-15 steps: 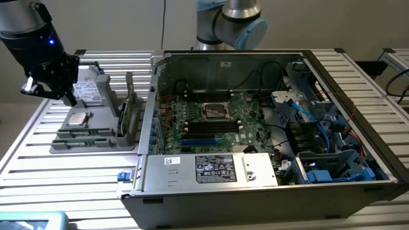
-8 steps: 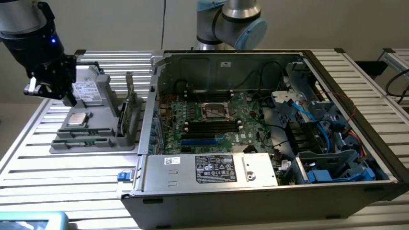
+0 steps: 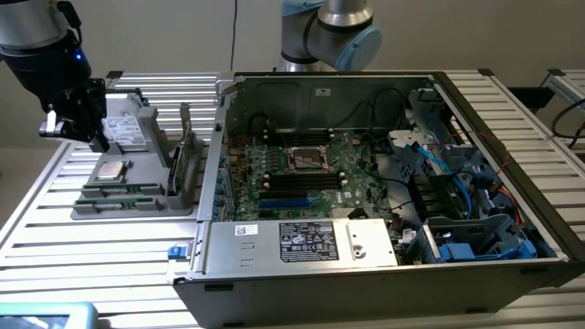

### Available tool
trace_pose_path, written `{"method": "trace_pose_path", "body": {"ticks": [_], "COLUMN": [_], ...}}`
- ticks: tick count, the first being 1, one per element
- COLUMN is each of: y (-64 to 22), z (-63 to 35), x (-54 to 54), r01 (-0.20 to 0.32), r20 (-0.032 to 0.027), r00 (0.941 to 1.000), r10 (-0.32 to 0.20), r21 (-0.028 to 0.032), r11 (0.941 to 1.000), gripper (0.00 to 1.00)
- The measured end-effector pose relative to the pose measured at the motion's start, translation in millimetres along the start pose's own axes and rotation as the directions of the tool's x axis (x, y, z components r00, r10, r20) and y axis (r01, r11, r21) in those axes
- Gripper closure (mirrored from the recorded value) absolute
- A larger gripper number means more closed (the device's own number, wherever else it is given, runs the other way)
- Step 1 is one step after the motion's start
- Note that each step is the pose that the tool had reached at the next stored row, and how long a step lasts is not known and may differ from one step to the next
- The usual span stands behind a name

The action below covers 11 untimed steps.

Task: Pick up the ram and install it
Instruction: 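Pick up the ram and move it above insertion slot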

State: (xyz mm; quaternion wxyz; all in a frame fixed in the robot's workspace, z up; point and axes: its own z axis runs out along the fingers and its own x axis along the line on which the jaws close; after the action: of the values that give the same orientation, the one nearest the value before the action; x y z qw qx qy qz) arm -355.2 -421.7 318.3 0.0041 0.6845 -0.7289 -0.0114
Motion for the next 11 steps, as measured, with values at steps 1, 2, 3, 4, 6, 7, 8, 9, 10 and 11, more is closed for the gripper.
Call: {"method": "trace_pose_path", "body": {"ticks": [1,2,3,4,6,7,8,9,10,11], "y": [0.0,0.0,0.0,0.0,0.0,0.0,0.0,0.0,0.0,0.1], "z": [0.0,0.0,0.0,-0.1,-0.1,-0.1,-0.1,-0.1,0.0,0.2], "x": [0.0,0.0,0.0,0.0,0.0,0.0,0.0,0.0,0.0,0.1], "r01": [0.0,0.0,0.0,0.0,0.0,0.0,0.001,0.002,0.005,0.011], "r20": [0.0,0.0,0.0,-0.0002,-0.0002,-0.0001,-0.0001,-0.0002,-0.0001,-0.0003], "r00": [1.0,1.0,1.0,1.0,1.0,1.0,1.0,1.0,1.0,0.9999], "r10": [0.0,0.0,0.0,0.0,0.0,0.0,-0.001,-0.002,-0.005,-0.011], "r21": [0.0,0.0,0.0,-0.0002,-0.0002,-0.0001,-0.0002,-0.0001,-0.0001,-0.0001], "r11": [1.0,1.0,1.0,1.0,1.0,1.0,1.0,1.0,1.0,0.9999], "gripper": [0.89,0.89,0.89,0.89,0.88,0.83,0.76,0.7,0.7,0.7]}}
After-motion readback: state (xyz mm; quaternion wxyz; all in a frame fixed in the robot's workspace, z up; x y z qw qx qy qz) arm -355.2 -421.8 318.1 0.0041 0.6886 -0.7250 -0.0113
